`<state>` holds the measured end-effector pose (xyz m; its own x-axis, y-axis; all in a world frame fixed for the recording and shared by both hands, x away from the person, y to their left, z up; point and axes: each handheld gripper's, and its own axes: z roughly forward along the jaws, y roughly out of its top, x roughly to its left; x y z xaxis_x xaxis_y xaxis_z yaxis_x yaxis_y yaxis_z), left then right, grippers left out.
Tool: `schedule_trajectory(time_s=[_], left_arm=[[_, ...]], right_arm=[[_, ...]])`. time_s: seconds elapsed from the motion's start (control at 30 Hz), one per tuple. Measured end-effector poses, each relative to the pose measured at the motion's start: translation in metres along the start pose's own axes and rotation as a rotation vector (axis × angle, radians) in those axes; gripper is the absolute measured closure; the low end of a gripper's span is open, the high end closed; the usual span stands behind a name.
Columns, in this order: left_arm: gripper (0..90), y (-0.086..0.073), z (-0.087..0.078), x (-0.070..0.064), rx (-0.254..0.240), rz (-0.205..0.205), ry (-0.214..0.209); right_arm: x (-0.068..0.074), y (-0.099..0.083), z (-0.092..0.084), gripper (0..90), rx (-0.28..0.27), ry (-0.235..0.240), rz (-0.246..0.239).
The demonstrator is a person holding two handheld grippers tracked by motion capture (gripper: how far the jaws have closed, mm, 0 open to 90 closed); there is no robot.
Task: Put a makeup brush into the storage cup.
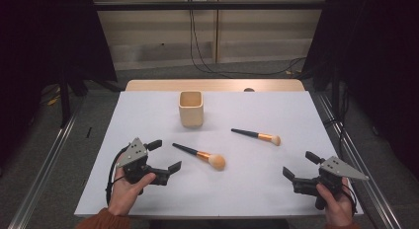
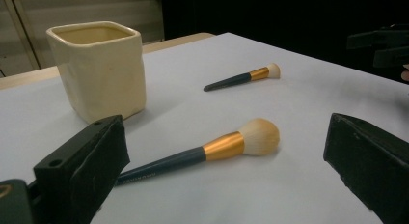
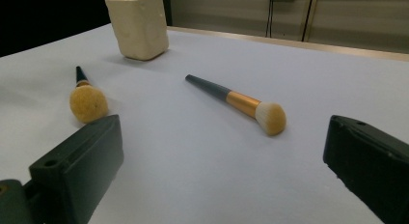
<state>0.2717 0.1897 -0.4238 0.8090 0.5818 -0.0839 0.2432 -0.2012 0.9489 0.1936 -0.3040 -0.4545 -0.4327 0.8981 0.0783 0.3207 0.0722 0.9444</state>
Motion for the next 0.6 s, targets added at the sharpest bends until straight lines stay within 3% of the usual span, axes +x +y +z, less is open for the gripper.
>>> schedule_trajectory(time_s=[0.6], left_arm=[[1.7, 0.019, 0.030, 0.019, -0.058, -0.009, -0.004]], right_arm=[[0.000, 0.000, 0.000, 0.1, -0.002, 0.004, 0.003]])
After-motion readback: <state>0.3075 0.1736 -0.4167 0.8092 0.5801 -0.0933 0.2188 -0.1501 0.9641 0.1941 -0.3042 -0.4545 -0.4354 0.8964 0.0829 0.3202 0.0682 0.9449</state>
